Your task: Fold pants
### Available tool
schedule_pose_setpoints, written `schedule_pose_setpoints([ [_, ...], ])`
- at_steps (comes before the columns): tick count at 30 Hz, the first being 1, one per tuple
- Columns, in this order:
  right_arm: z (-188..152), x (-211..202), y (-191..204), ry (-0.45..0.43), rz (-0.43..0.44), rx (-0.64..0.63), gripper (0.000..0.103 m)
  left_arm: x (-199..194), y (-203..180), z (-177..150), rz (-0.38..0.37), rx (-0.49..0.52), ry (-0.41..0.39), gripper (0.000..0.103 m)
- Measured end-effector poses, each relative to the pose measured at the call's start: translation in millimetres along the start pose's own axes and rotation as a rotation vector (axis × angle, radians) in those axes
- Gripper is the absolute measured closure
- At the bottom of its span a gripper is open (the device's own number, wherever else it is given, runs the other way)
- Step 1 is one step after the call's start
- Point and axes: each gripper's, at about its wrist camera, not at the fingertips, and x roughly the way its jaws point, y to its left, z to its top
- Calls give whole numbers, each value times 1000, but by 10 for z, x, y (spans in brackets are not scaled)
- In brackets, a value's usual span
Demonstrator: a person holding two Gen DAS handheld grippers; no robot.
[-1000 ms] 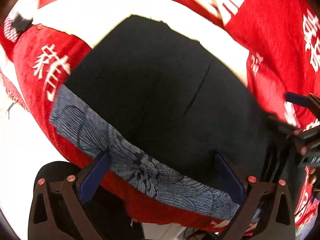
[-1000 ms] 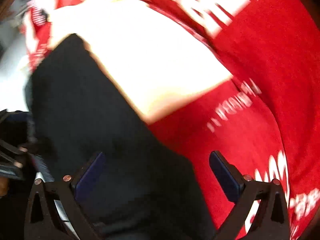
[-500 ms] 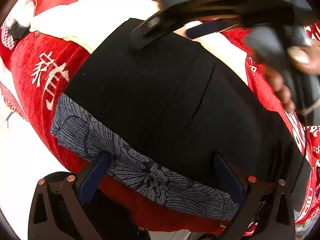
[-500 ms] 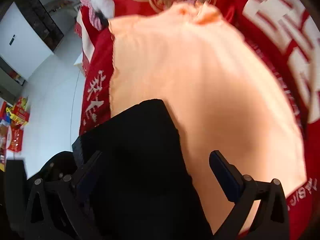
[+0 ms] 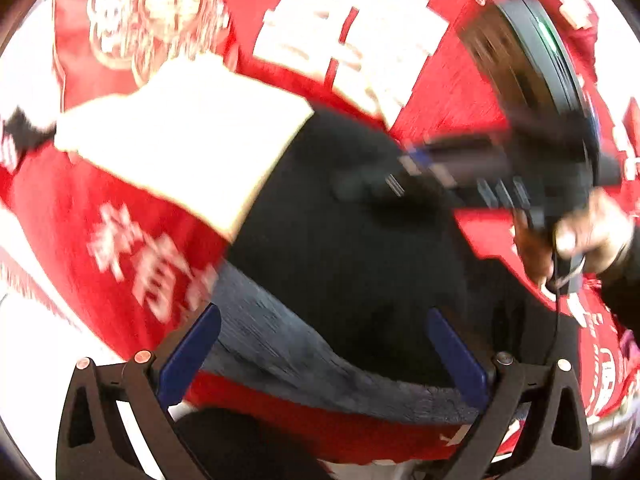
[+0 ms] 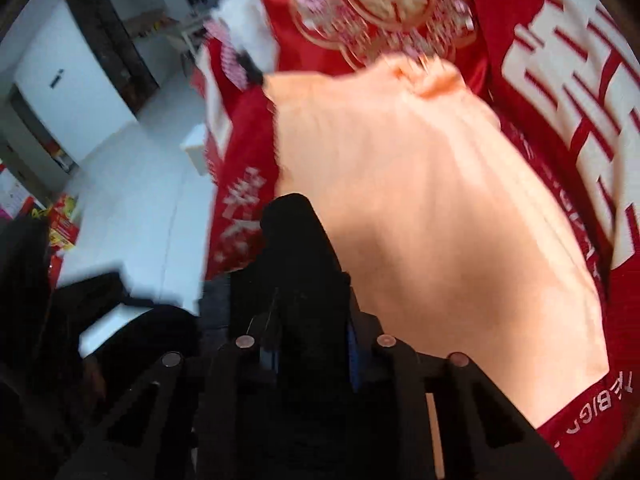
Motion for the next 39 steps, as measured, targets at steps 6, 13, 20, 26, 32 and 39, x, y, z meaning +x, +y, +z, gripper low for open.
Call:
schedule_pose_setpoints([
  [6,-71,-264,329,-52,-13,-70,76,-72,440,253,-272,78,23,0],
  [13,-87,-242,459,-30,-9,-109,76,425,373,349,-361,215,177,0],
  [20,-123,-329,545,-34,5,-132,76,548,748,274,-473,70,233,0],
  [26,-101,-291,515,-26,27,-123,76,571,395,274,-565,184,302,0],
  [32,-15,-121,285,24,-72,-3,38,667,190,198,-363,211,357,62],
  [39,-597,-519,321,77,-246,11,23,576,-46,232,-203,254,343,63],
])
